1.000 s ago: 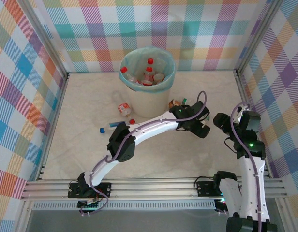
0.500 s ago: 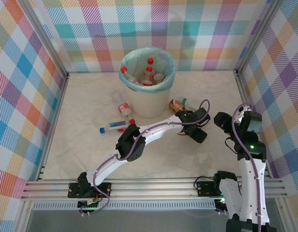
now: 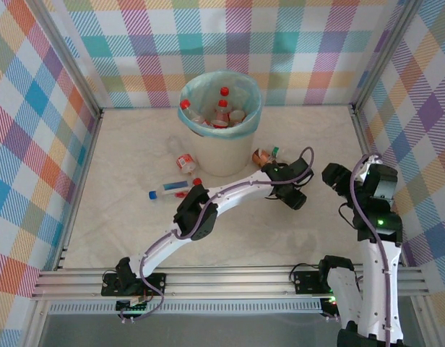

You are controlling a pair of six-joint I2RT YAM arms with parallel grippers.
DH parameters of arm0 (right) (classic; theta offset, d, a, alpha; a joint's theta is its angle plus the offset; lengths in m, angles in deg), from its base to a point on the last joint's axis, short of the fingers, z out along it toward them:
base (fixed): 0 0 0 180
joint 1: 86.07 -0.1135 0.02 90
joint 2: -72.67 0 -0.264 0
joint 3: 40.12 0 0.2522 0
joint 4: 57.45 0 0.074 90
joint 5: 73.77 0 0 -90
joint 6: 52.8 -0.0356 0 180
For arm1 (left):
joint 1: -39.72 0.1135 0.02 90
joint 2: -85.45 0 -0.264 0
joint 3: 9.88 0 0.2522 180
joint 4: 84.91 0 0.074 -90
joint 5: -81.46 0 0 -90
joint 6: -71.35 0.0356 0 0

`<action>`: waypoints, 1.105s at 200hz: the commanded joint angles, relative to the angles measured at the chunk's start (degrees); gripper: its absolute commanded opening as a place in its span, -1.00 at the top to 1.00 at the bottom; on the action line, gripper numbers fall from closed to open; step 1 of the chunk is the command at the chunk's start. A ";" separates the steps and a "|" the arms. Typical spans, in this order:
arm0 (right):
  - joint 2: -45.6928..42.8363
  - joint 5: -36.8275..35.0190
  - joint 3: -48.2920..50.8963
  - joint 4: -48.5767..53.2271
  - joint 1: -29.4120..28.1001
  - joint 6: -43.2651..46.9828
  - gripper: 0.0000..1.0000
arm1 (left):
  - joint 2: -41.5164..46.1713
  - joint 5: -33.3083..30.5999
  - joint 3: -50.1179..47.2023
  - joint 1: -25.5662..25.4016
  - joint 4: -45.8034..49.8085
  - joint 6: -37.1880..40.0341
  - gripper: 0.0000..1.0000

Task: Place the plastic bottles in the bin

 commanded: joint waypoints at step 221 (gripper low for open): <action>21.89 42.75 -33.88 -16.46 -17.94 0.28 -0.54 | 76.92 6.42 -58.66 0.26 -31.32 9.03 -0.01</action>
